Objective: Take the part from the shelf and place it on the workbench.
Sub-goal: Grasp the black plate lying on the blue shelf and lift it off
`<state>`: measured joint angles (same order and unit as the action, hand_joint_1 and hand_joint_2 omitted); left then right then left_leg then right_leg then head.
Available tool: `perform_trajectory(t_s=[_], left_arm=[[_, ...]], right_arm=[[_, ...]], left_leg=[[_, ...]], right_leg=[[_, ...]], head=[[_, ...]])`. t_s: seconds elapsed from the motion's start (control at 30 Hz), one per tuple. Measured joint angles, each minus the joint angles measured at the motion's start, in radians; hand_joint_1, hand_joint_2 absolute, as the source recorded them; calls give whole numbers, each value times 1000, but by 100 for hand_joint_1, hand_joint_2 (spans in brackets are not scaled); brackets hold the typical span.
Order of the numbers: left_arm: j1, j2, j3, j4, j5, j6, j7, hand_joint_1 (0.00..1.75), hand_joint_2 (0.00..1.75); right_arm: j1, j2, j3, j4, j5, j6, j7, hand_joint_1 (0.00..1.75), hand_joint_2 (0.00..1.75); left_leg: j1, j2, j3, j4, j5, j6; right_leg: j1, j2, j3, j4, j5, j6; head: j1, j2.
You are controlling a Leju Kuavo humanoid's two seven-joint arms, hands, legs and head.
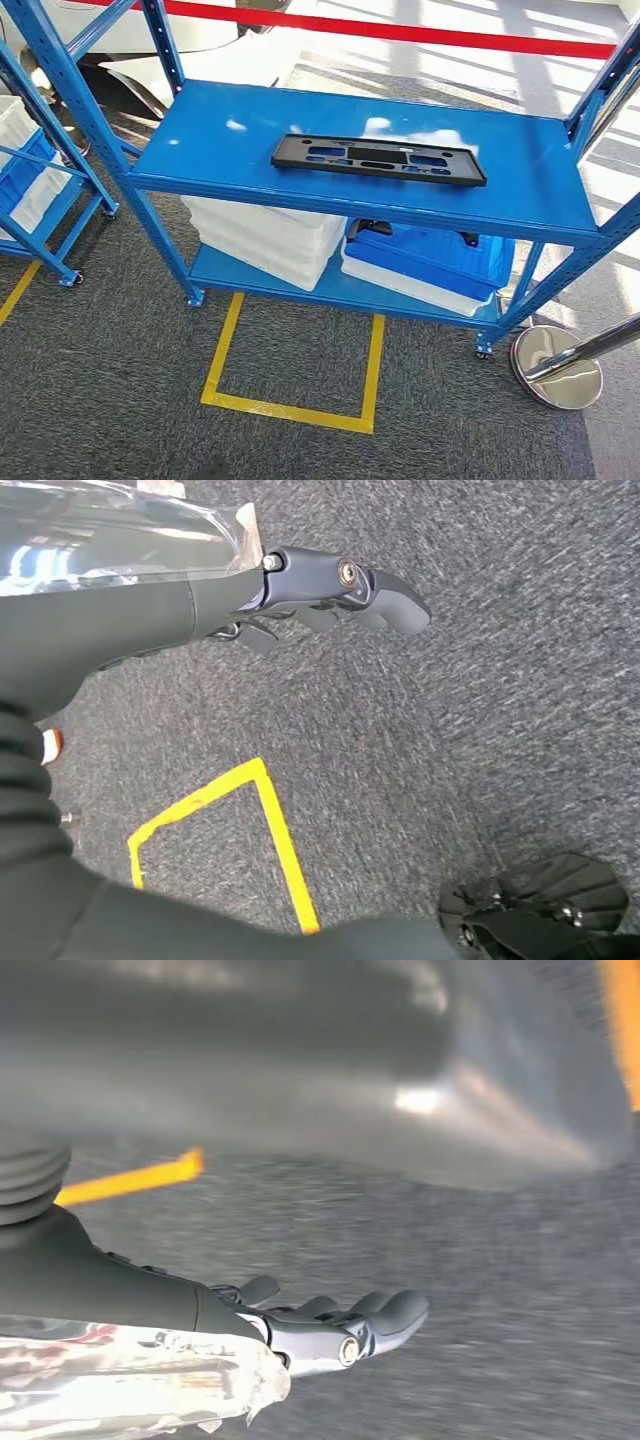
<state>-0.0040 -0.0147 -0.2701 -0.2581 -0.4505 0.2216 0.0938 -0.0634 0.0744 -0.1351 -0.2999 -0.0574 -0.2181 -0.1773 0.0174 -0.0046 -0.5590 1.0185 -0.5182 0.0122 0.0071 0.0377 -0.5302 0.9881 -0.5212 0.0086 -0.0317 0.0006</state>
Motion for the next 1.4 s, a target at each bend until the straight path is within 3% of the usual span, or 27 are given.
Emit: perform_trajectory(t_s=[0.37, 0.8, 0.93, 1.0, 1.07, 1.1, 1.13, 1.17, 1.23, 1.27, 1.3, 1.4], left_arm=[[-14, -19, -52, 19, 0, 1, 11, 0, 0], [-30, -39, -117, 37, 0, 1, 36, 0, 0], [-37, -44, -133, 42, 0, 10, 42, 0, 0], [-41, -50, -141, 43, 0, 21, 45, 0, 0], [-42, -55, -145, 44, 0, 35, 48, 0, 0], [-42, -57, -146, 45, 0, 43, 50, 0, 0], [-41, -58, -147, 45, 0, 52, 50, 0, 0], [-41, -59, -149, 45, 0, 60, 50, 0, 0], [-41, -63, -155, 46, 0, 81, 49, 0, 0], [-42, -65, -158, 47, 0, 91, 49, 0, 0], [-44, -66, -160, 48, 0, 100, 48, 0, 0], [-47, -70, -168, 52, 0, 124, 47, 0, 0]], right_arm=[[-8, 53, 48, -221, -40, 224, -137, 0, 175], [-3, 68, 311, -525, -126, 478, -229, 0, 175], [-5, 68, 403, -618, -172, 543, -244, 0, 0], [-7, 68, 447, -659, -205, 572, -245, 0, 0], [-8, 67, 484, -685, -244, 594, -238, 0, 0], [-7, 67, 498, -695, -264, 602, -232, 0, 0], [-5, 67, 512, -704, -284, 608, -225, 0, 0], [-4, 66, 524, -714, -300, 613, -218, 0, 0], [-4, 62, 558, -736, -340, 625, -202, 0, 0], [-5, 61, 572, -744, -358, 631, -194, 0, 0], [-5, 61, 585, -752, -377, 638, -187, 0, 0], [-5, 50, 634, -785, -426, 663, -173, 0, 0]], left_leg=[[1, 0, 0, 0, 0, 0], [-6, -1, -1, 2, -1, 2], [-1, 2, 4, -7, 4, 10], [6, 5, 10, -15, 7, 16], [8, 7, 12, -15, 6, 15], [9, 8, 13, -15, 4, 14], [11, 8, 15, -15, 2, 11], [13, 8, 19, -15, -1, 7], [18, 7, 31, -15, -11, -7], [19, 7, 35, -14, -16, -15], [18, 7, 37, -14, -19, -22], [19, 10, 37, -20, -22, -38]], right_leg=[[1, 0, -1, 1, 0, 0], [-6, 0, -1, -1, 1, 2], [-8, -2, -4, 9, -9, 10], [-10, -13, -39, 85, -51, 19], [-16, -21, -112, 225, -107, 28], [-20, -23, -144, 279, -118, 32], [-24, -24, -161, 298, -110, 35], [-27, -26, -156, 274, -80, 38], [-32, -33, -106, 144, 1, 43], [-31, -36, -80, 84, 27, 43], [-29, -38, -65, 47, 37, 39], [-23, -34, -65, 34, 29, 14]], head=[[0, 0], [0, 0], [0, 0], [3, 0], [5, 0], [5, 0], [5, 0], [5, 0], [5, 0], [5, 0], [5, 0], [5, 0]])
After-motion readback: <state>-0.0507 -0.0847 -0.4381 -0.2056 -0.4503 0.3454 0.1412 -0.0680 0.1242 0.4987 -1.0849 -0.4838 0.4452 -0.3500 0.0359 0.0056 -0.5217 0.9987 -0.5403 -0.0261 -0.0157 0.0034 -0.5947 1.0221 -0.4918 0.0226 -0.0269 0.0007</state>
